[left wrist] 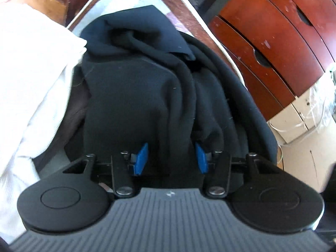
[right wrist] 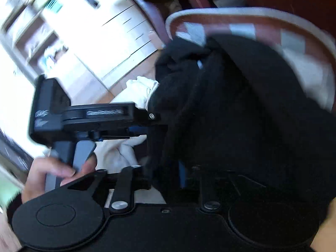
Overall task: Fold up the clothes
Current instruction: 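Grasp the black garment with the left tool while the right tool grasps it too, then lift the black garment out of the basket with both tools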
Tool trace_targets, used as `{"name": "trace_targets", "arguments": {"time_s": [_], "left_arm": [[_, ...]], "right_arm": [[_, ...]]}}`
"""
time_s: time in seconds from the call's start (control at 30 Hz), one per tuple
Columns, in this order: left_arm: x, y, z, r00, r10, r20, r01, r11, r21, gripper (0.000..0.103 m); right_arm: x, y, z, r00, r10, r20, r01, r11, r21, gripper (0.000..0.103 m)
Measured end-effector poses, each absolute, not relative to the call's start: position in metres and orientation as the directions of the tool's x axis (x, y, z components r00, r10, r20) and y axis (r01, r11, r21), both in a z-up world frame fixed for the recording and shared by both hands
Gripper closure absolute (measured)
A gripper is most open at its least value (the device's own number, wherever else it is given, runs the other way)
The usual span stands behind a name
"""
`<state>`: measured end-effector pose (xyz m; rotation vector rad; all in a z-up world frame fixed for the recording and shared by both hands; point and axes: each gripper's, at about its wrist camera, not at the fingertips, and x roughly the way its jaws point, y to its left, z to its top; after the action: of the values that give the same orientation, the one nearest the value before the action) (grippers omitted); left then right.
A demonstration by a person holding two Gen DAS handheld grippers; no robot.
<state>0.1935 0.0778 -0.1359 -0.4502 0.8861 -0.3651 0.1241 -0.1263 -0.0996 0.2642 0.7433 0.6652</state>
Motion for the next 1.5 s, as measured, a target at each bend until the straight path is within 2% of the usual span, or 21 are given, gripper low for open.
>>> {"name": "trace_targets", "arguments": {"time_s": [0.07, 0.13, 0.2, 0.3, 0.37, 0.43, 0.47, 0.5, 0.53, 0.77, 0.8, 0.87, 0.97, 1.0, 1.07, 1.17, 1.2, 1.23, 1.37, 1.43, 1.5], "left_arm": [[0.191, 0.079, -0.139, 0.592, -0.489, -0.641, 0.117, 0.839, -0.532, 0.061], [0.187, 0.080, -0.142, 0.605, -0.501, -0.619, 0.120, 0.826, -0.551, 0.063], [0.179, 0.079, -0.147, 0.618, -0.538, -0.573, 0.150, 0.796, -0.586, 0.064], [0.181, 0.091, -0.153, 0.627, -0.566, -0.536, 0.152, 0.763, -0.629, 0.063], [0.180, 0.091, -0.154, 0.621, -0.576, -0.532, 0.155, 0.755, -0.637, 0.056], [0.179, 0.089, -0.157, 0.597, -0.592, -0.542, 0.161, 0.750, -0.642, 0.053], [0.179, 0.087, -0.158, 0.581, -0.598, -0.552, 0.165, 0.751, -0.640, 0.058], [0.174, 0.086, -0.156, 0.586, -0.603, -0.541, 0.180, 0.748, -0.639, 0.073], [0.169, 0.089, -0.153, 0.603, -0.611, -0.513, 0.196, 0.737, -0.647, 0.076], [0.138, 0.135, -0.127, 0.674, -0.716, -0.182, 0.279, 0.475, -0.835, 0.089], [0.132, 0.137, -0.117, 0.692, -0.697, -0.188, 0.288, 0.505, -0.814, 0.089], [0.127, 0.139, -0.110, 0.705, -0.663, -0.253, 0.255, 0.569, -0.782, 0.089], [0.127, 0.148, -0.122, 0.707, -0.631, -0.319, 0.151, 0.576, -0.804, 0.086], [0.127, 0.151, -0.127, 0.709, -0.619, -0.337, 0.109, 0.568, -0.816, 0.079], [0.121, 0.159, -0.134, 0.720, -0.615, -0.321, 0.080, 0.533, -0.842, 0.077], [0.110, 0.159, -0.137, 0.739, -0.606, -0.294, 0.074, 0.507, -0.859, 0.077], [0.105, 0.156, -0.130, 0.746, -0.597, -0.295, 0.101, 0.540, -0.835, 0.067], [0.099, 0.153, -0.123, 0.753, -0.587, -0.297, 0.130, 0.575, -0.808, 0.049], [0.077, 0.134, -0.086, 0.779, -0.562, -0.277, 0.285, 0.712, -0.642, 0.038], [0.069, 0.127, -0.073, 0.774, -0.602, -0.196, 0.386, 0.694, -0.607, 0.012], [0.068, 0.125, -0.064, 0.787, -0.599, -0.148, 0.404, 0.682, -0.610, 0.006]], "right_arm": [[0.118, -0.135, -0.077, 0.628, 0.586, -0.512, -0.482, 0.810, 0.335, 0.049], [0.120, -0.145, -0.058, 0.738, 0.468, -0.486, -0.427, 0.882, 0.200, 0.014], [0.130, -0.154, -0.053, 0.819, 0.329, -0.470, -0.314, 0.943, 0.111, 0.008], [0.166, -0.170, -0.077, 0.780, 0.246, -0.576, -0.183, 0.969, 0.166, 0.008], [0.188, -0.182, -0.105, 0.685, 0.357, -0.635, -0.140, 0.920, 0.366, 0.018], [0.194, -0.184, -0.124, 0.627, 0.517, -0.583, -0.122, 0.804, 0.582, 0.088], [0.190, -0.176, -0.124, 0.614, 0.568, -0.548, -0.159, 0.769, 0.619, 0.090], [0.181, -0.162, -0.115, 0.626, 0.582, -0.519, -0.223, 0.771, 0.597, 0.090], [0.170, -0.147, -0.102, 0.643, 0.589, -0.489, -0.290, 0.779, 0.556, 0.091], [0.130, -0.136, 0.009, 0.440, 0.897, -0.045, -0.681, 0.366, 0.634, 0.091], [0.123, -0.137, 0.022, 0.397, 0.918, -0.009, -0.728, 0.321, 0.606, 0.091], [0.119, -0.139, 0.033, 0.403, 0.915, -0.027, -0.756, 0.349, 0.554, 0.092], [0.127, -0.146, 0.023, 0.518, 0.838, -0.174, -0.678, 0.526, 0.513, 0.090], [0.133, -0.149, 0.012, 0.556, 0.797, -0.234, -0.626, 0.587, 0.512, 0.090], [0.144, -0.154, -0.012, 0.606, 0.731, -0.314, -0.531, 0.666, 0.524, 0.091], [0.153, -0.158, -0.028, 0.623, 0.708, -0.332, -0.473, 0.679, 0.562, 0.091], [0.152, -0.158, -0.025, 0.618, 0.709, -0.339, -0.465, 0.677, 0.570, 0.091], [0.149, -0.156, -0.019, 0.609, 0.711, -0.351, -0.459, 0.677, 0.575, 0.091], [0.143, -0.115, 0.023, 0.551, 0.750, -0.366, -0.536, 0.654, 0.535, 0.091], [0.135, -0.091, 0.050, 0.511, 0.792, -0.334, -0.592, 0.606, 0.532, 0.091], [0.131, -0.077, 0.070, 0.440, 0.845, -0.304, -0.642, 0.533, 0.551, 0.091]]}}
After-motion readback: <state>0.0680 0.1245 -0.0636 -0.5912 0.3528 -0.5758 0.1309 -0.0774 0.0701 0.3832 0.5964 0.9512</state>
